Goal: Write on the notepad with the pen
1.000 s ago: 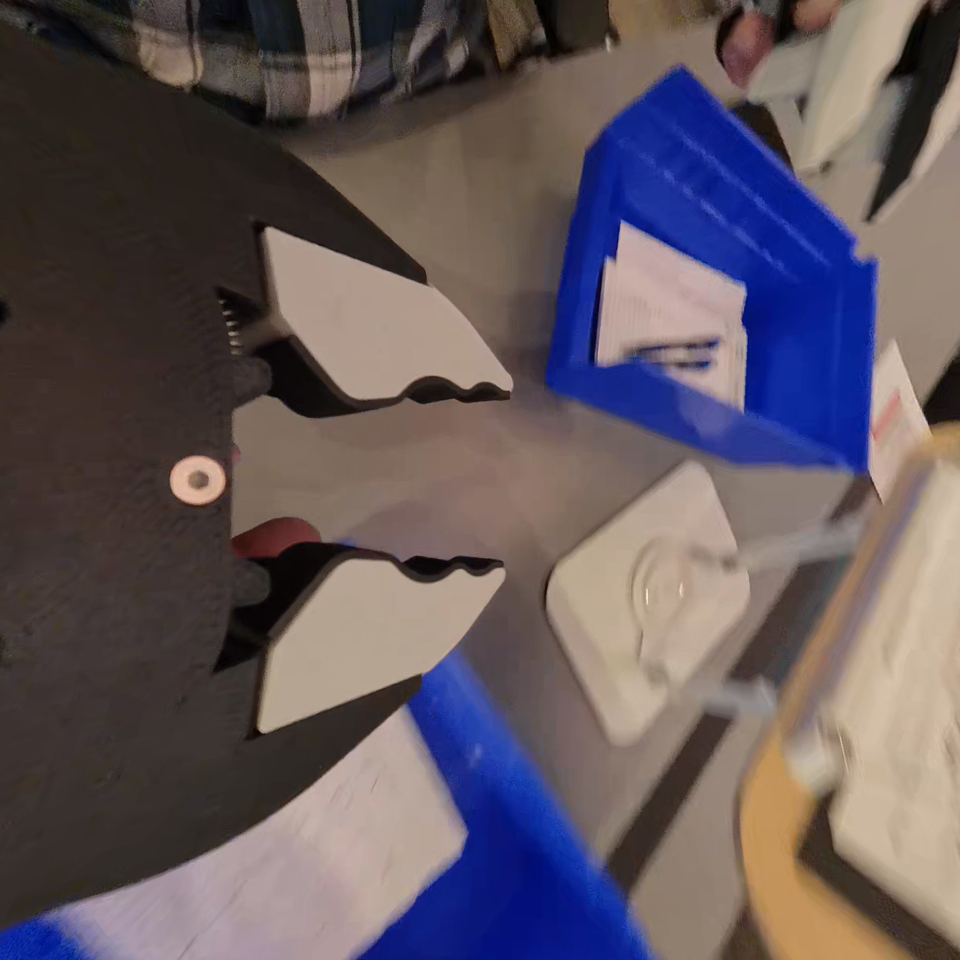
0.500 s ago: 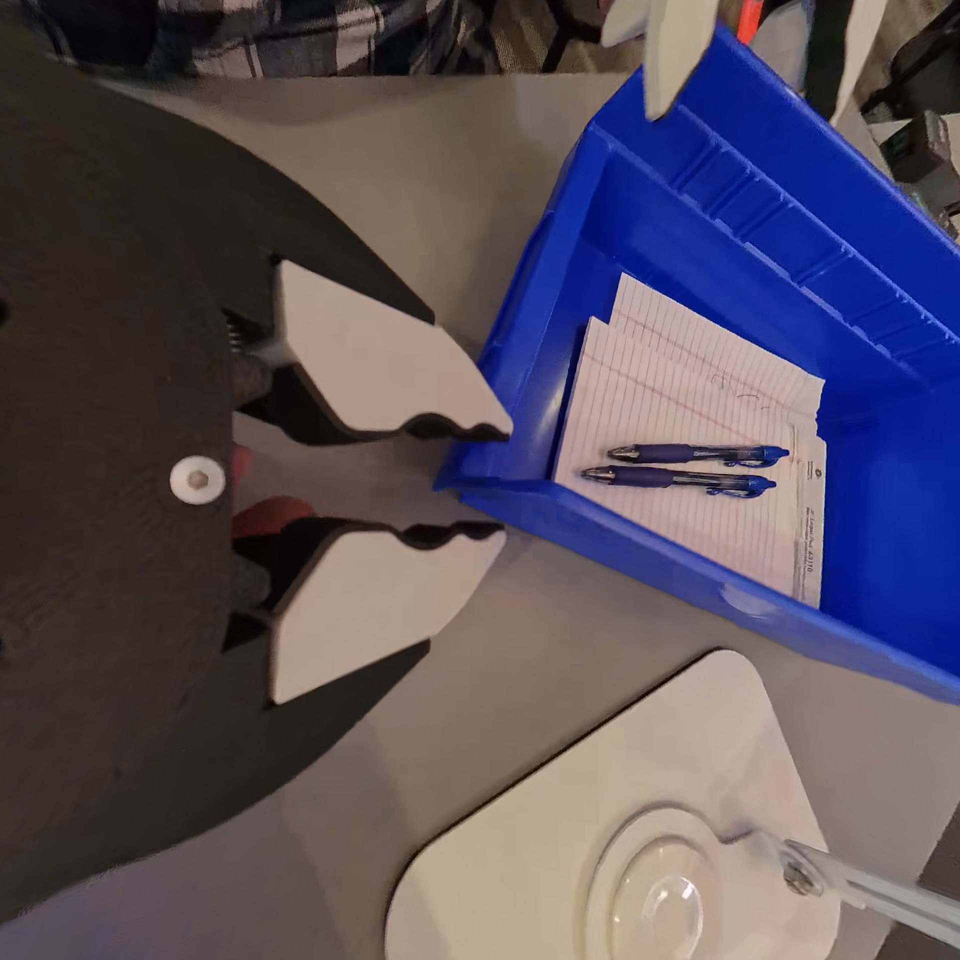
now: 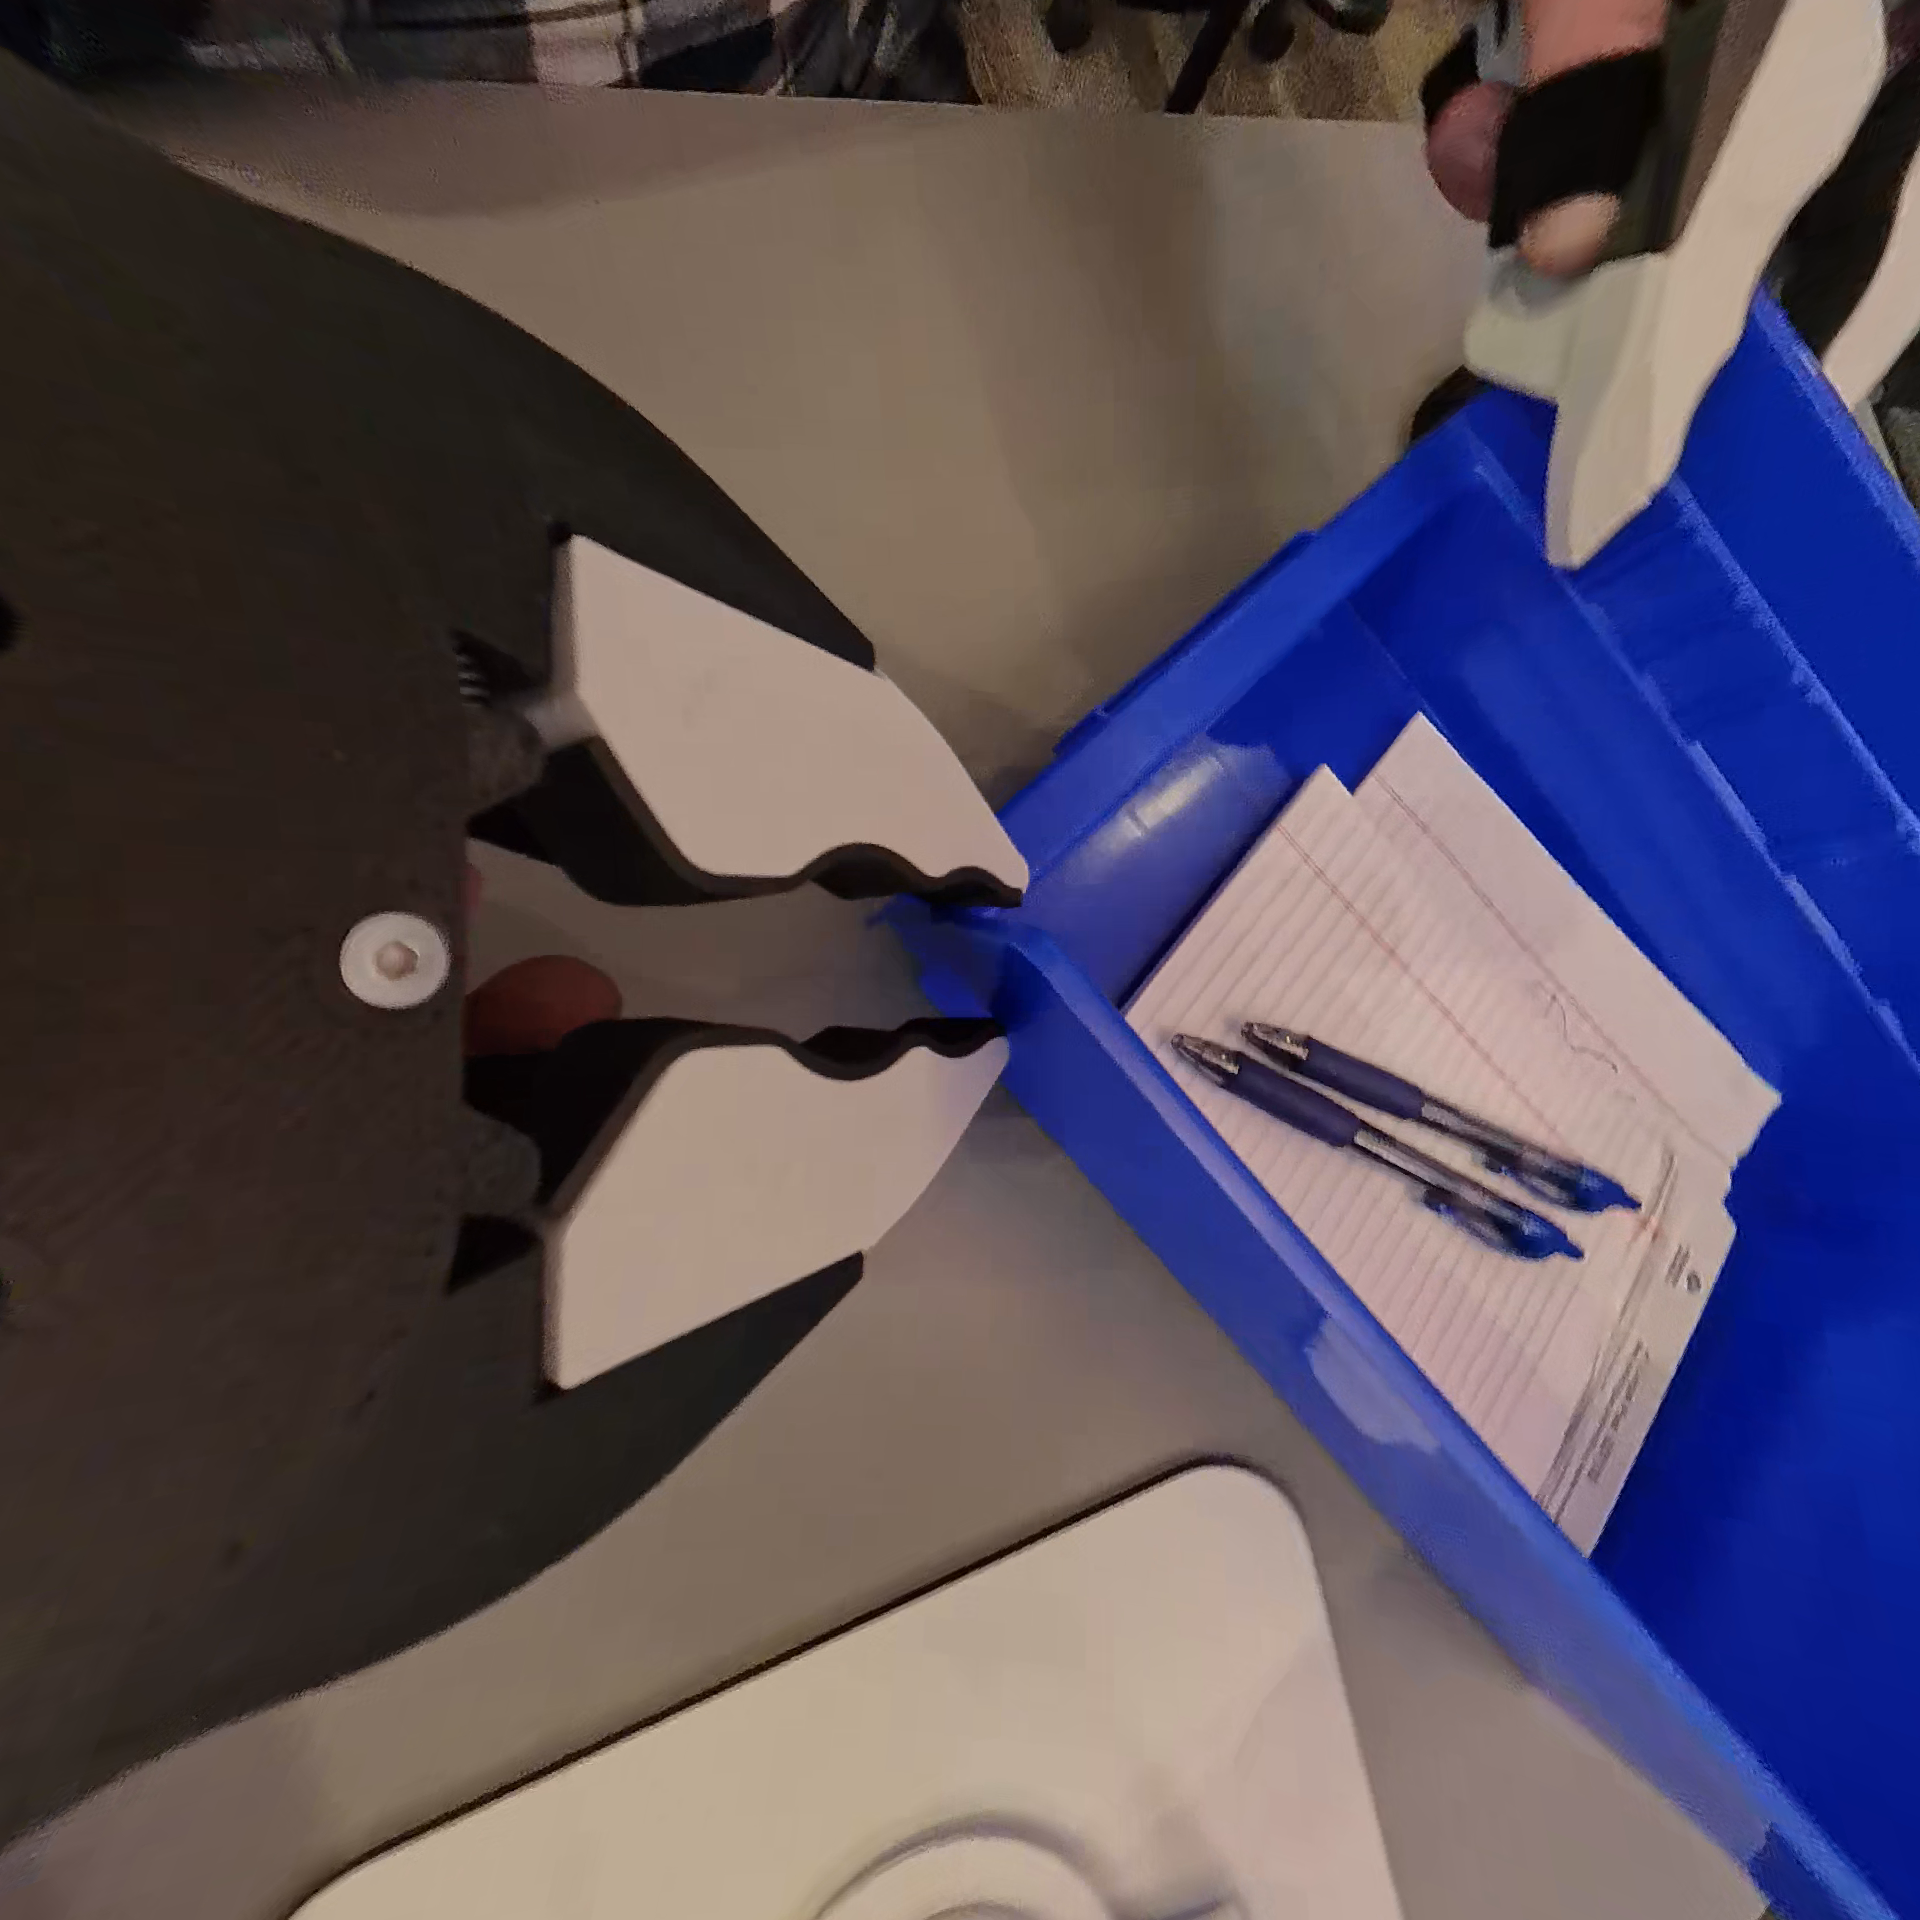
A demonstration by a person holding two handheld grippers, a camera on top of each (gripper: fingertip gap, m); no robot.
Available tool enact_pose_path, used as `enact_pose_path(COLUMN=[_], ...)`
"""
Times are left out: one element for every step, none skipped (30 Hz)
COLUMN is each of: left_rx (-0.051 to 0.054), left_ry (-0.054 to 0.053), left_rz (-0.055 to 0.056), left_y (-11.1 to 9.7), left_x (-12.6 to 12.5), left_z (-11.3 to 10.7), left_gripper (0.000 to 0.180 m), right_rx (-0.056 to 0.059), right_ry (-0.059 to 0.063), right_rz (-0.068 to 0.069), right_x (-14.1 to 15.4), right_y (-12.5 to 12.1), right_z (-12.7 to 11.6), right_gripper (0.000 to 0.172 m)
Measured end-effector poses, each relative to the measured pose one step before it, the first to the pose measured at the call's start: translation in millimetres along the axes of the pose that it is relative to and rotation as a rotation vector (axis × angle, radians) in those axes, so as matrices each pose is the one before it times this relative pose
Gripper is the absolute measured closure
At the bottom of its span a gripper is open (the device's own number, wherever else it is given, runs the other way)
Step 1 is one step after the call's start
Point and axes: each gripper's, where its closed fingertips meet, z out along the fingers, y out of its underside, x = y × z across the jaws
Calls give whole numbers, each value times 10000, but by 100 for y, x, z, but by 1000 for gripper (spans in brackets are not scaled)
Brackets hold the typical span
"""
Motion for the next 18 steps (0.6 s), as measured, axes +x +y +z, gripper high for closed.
enact_pose_path(left_rx=[-108,-66,-188,-170,-87,-128,-105,-33,85,-10,23,-28,-29,-4,-10,21,108,132], left_ry=[44,34,-68,-118,-38,36,5,66,131,38,-13,42,-15,-138,1,140,75,-15], left_rz=[-62,-47,246,210,-78,41,103,-154,-159,33,-30,-115,79,196,-128,-241,-67,-9], left_y=[-222,-369,-262,-296,-361,-254,-288,-328,-381,-187,-294,-260,-248,-212,-168,-126,-161,-166], left_x=[-1090,-969,-1048,-1138,-1082,-998,-1107,-1023,-847,-869,-885,-726,-665,-726,-441,-234,-266,-253], left_z=[376,397,485,486,474,500,422,347,347,420,335,316,301,257,197,150,156,142], left_gripper=[155,157,159,161,163,164,166,167,169,169,170,172,172,173,173,173,173,173], right_rx=[-50,-86,-92,-51,-18,-2,21,22,-2,20,48,68,32,-16,22,88,60,32], right_ry=[-125,-62,17,-3,-37,-30,-136,-146,-13,-2,-96,-63,-11,-60,-80,-10,-48,-104], right_rz=[-16,-9,-88,-80,-14,-3,30,77,7,-5,79,92,21,-10,46,60,47,71], right_x=[-62,26,105,66,60,107,-62,-144,8,51,-24,19,67,21,82,220,160,18], right_y=[-442,-465,-486,-512,-522,-505,-505,-489,-452,-438,-423,-414,-347,-247,-214,-225,-153,-90], right_z=[566,554,559,595,620,560,603,638,606,550,561,517,477,448,383,222,181,177], right_gripper=[151,150,150,149,149,148,148,147,147,146,146,146,146,146,146,146,147,148])
